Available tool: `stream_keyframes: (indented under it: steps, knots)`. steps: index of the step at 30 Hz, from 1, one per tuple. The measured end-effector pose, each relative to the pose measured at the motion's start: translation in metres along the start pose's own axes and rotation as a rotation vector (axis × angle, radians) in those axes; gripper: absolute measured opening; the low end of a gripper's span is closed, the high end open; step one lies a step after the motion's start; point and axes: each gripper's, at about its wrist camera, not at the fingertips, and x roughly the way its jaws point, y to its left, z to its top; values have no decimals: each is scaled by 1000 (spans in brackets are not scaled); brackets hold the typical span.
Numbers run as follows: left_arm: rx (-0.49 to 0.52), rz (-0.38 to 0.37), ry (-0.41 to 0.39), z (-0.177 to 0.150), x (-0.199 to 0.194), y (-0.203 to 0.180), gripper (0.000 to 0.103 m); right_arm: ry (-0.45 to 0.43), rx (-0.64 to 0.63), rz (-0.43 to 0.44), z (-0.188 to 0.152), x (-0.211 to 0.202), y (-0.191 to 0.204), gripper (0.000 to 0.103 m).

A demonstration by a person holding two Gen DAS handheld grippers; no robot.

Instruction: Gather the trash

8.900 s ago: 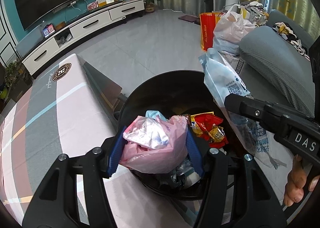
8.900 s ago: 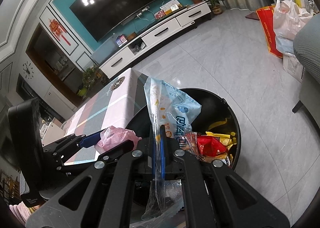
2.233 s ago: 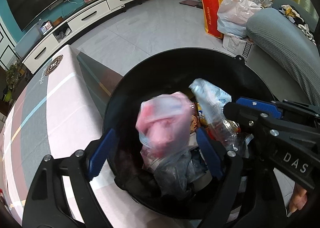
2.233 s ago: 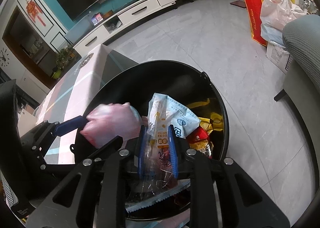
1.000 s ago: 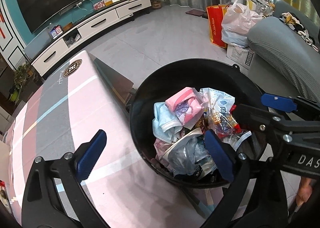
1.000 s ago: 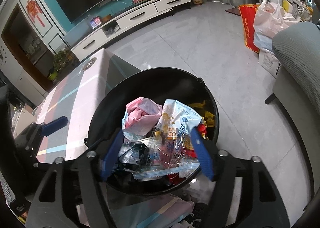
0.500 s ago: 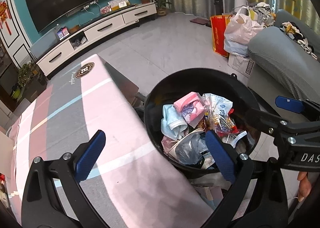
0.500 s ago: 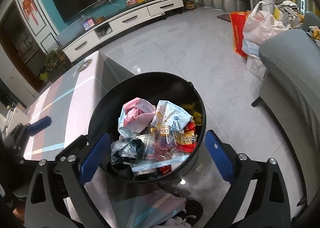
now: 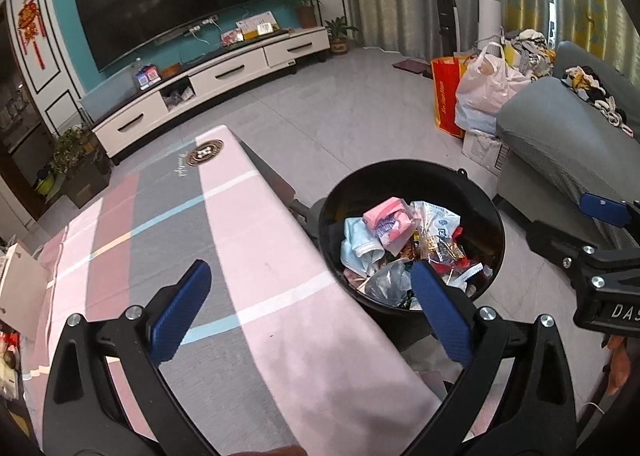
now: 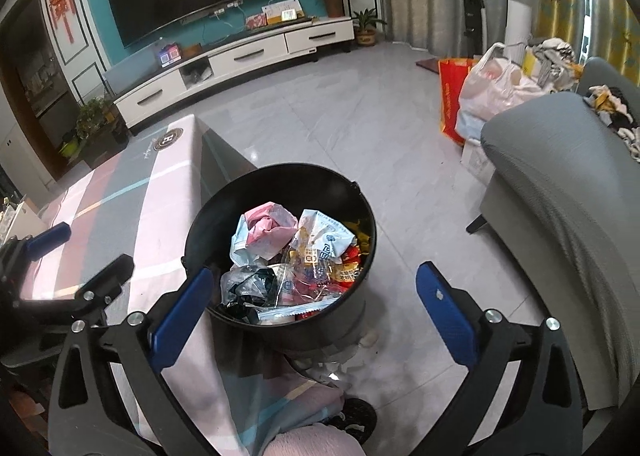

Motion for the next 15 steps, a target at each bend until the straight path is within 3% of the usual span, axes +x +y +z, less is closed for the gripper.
stream_keyframes:
  steps: [15]
  knots:
    - [-40,27,-44,-3,-52,13,100,-64,-43,-22,-8,-45,12,99]
